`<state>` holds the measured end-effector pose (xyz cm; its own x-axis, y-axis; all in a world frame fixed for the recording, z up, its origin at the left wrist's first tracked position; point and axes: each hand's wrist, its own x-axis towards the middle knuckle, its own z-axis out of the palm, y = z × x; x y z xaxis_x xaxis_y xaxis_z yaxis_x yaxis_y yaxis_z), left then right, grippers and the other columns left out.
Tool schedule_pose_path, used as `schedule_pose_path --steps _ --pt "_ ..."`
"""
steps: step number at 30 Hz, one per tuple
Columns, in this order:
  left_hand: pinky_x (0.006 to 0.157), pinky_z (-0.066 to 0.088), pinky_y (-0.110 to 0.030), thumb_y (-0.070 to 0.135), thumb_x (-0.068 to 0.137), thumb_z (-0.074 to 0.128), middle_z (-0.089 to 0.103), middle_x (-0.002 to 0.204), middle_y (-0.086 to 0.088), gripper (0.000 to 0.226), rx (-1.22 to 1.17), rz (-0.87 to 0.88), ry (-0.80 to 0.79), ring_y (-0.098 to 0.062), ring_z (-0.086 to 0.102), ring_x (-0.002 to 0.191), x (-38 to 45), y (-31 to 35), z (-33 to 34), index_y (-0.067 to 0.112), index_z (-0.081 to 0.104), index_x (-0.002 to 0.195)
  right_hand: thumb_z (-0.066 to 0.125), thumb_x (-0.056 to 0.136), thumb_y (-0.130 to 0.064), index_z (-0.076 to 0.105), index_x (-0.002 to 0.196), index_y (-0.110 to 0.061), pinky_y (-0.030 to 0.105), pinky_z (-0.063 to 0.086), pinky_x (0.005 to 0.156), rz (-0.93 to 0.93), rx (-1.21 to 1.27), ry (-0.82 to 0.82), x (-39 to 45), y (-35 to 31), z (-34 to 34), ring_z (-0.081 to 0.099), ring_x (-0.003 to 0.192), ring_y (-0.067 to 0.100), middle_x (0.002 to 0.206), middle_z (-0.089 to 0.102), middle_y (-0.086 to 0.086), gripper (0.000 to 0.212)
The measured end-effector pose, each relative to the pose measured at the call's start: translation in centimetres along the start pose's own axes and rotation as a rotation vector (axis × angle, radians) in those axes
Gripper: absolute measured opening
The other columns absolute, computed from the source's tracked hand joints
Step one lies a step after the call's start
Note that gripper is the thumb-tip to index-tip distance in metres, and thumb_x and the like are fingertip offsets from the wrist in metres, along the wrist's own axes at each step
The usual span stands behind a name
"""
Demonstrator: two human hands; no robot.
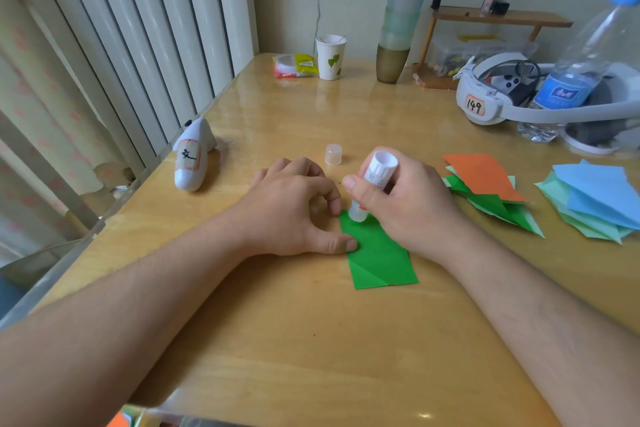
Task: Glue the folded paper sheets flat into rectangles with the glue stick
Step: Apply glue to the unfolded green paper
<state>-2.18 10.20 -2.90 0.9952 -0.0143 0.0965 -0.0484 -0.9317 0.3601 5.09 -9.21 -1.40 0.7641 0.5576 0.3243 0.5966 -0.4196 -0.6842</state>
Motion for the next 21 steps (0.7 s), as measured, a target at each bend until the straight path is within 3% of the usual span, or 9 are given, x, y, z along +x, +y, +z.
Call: schedule_pose_path --steps 4,7,9,15,21 --pt "0.1 0.034 -0.04 0.093 0.052 0.059 0.042 0.113 0.019 0.066 0.026 -0.01 -0.018 -0.015 0.037 0.11 0.2 0.1 0.0 0.044 0.06 0.095 0.071 0.094 -0.043 0.059 0.079 -0.022 0.015 0.038 0.054 0.006 -0.006 -0.065 0.2 -0.1 0.2 0.055 0.062 0.003 0.064 0.066 -0.023 0.029" --pt "0.101 0.034 -0.041 0.097 0.049 0.051 0.04 0.115 0.018 0.081 0.061 -0.017 -0.027 -0.015 0.035 0.11 0.3 0.0 0.0 0.042 0.063 0.108 0.069 0.091 -0.051 0.061 0.083 -0.022 0.035 0.05 0.065 -0.005 -0.051 -0.127 0.2 0.0 0.7 0.057 0.066 0.011 0.074 0.071 -0.005 0.031" --pt "0.101 0.034 -0.041 0.097 0.049 0.049 0.04 0.116 0.018 0.084 0.068 -0.021 -0.029 -0.015 0.034 0.11 0.3 0.0 0.1 0.042 0.064 0.11 0.07 0.09 -0.051 0.061 0.084 -0.022 0.036 0.048 0.066 0.004 -0.061 -0.138 0.2 0.1 0.7 0.054 0.065 0.011 0.074 0.069 -0.001 0.031" --pt "0.099 0.032 -0.038 0.088 0.054 0.065 0.041 0.114 0.018 0.061 0.017 -0.014 -0.028 -0.014 0.035 0.111 0.1 0.2 -0.1 0.044 0.059 0.095 0.071 0.087 -0.047 0.058 0.081 -0.019 0.03 0.04 0.059 0.025 -0.096 -0.115 0.2 0.6 -0.4 0.045 0.059 0.008 0.068 0.061 0.001 0.031" --pt "0.101 0.032 -0.039 0.086 0.056 0.067 0.041 0.114 0.019 0.056 -0.001 -0.001 -0.049 -0.013 0.035 0.111 0.1 0.3 -0.5 0.046 0.059 0.093 0.072 0.086 -0.052 0.059 0.081 -0.023 0.031 0.037 0.058 0.049 -0.014 -0.105 -0.4 3.2 -2.5 0.043 0.057 0.005 0.06 0.052 -0.015 0.032"
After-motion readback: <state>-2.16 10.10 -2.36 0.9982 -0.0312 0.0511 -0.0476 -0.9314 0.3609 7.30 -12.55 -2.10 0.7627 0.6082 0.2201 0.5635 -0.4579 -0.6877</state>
